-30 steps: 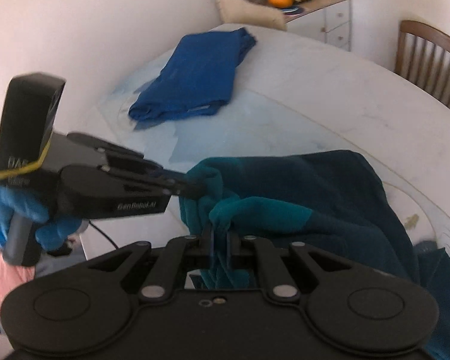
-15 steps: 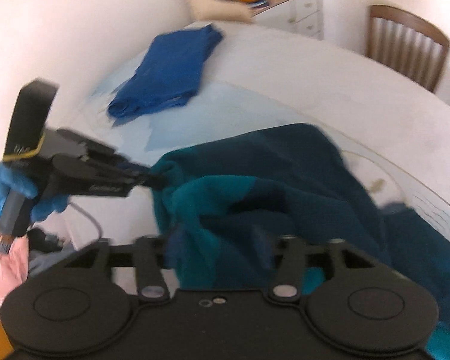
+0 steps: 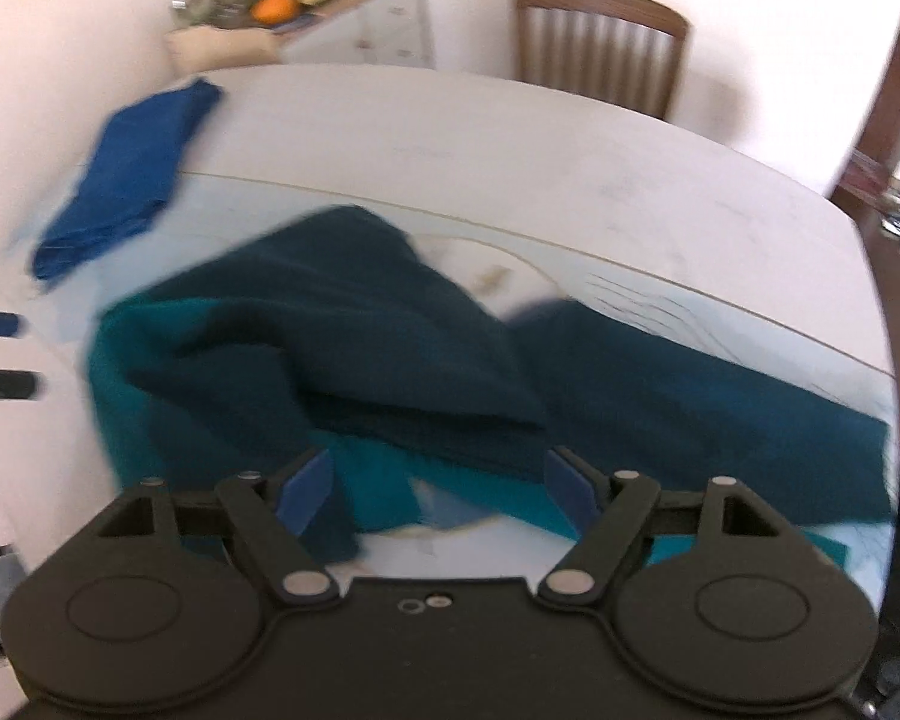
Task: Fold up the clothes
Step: 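Open both grippers to release the sweater onto the table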
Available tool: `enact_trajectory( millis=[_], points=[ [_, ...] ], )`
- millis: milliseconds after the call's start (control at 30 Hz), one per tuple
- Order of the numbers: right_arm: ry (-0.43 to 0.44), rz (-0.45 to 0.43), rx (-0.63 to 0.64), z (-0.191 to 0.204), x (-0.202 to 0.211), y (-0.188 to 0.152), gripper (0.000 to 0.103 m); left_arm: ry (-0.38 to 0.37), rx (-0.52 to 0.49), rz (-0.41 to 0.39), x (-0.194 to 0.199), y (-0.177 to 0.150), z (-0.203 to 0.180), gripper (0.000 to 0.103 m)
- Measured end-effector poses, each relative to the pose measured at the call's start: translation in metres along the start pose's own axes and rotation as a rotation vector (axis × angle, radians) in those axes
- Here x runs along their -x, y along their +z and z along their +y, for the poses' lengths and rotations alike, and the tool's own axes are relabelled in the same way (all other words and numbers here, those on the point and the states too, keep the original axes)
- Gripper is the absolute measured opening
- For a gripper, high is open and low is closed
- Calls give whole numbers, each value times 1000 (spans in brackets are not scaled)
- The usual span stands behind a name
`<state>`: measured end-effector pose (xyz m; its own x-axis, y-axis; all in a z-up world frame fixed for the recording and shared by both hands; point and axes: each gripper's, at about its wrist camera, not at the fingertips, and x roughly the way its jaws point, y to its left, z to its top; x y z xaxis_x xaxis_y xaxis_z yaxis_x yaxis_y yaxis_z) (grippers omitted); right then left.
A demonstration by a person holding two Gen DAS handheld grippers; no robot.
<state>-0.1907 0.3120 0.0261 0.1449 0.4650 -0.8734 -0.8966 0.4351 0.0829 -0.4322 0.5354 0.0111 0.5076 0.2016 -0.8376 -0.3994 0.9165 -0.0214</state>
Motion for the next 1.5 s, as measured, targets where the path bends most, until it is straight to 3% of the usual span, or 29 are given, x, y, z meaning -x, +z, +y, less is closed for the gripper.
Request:
enact_trajectory(
  millis=[167, 300, 500, 700, 833, 1033, 1300, 1500],
  points=[
    [-67, 19, 37, -25, -18, -7, 103, -56, -91, -32, -7, 25, -43, 80],
    [-51, 3, 31, -48, -23, -11, 103, -56, -212, -44, -28, 58, -95, 80],
    [-99, -31, -32, -112, -20, -23, 103, -111, -307, -46, -66, 98, -163, 80],
    [-163, -10, -133, -191, -31, -34, 103, -120, -277, 22, -117, 114, -206, 80],
    [-160, 12, -187, -223, -50, -33, 103, -125, -233, 50, -127, 115, -218, 80],
    [-121, 80, -188, -239, -76, -41, 103, -99, -241, 44, -121, 112, -232, 80],
    [-121, 53, -70, -225, -73, -43, 103, -81, -283, 37, -119, 114, -253, 80],
    [-67, 48, -89, -227, -67, -37, 103, -110, -326, -8, -125, 128, -277, 80]
  ],
)
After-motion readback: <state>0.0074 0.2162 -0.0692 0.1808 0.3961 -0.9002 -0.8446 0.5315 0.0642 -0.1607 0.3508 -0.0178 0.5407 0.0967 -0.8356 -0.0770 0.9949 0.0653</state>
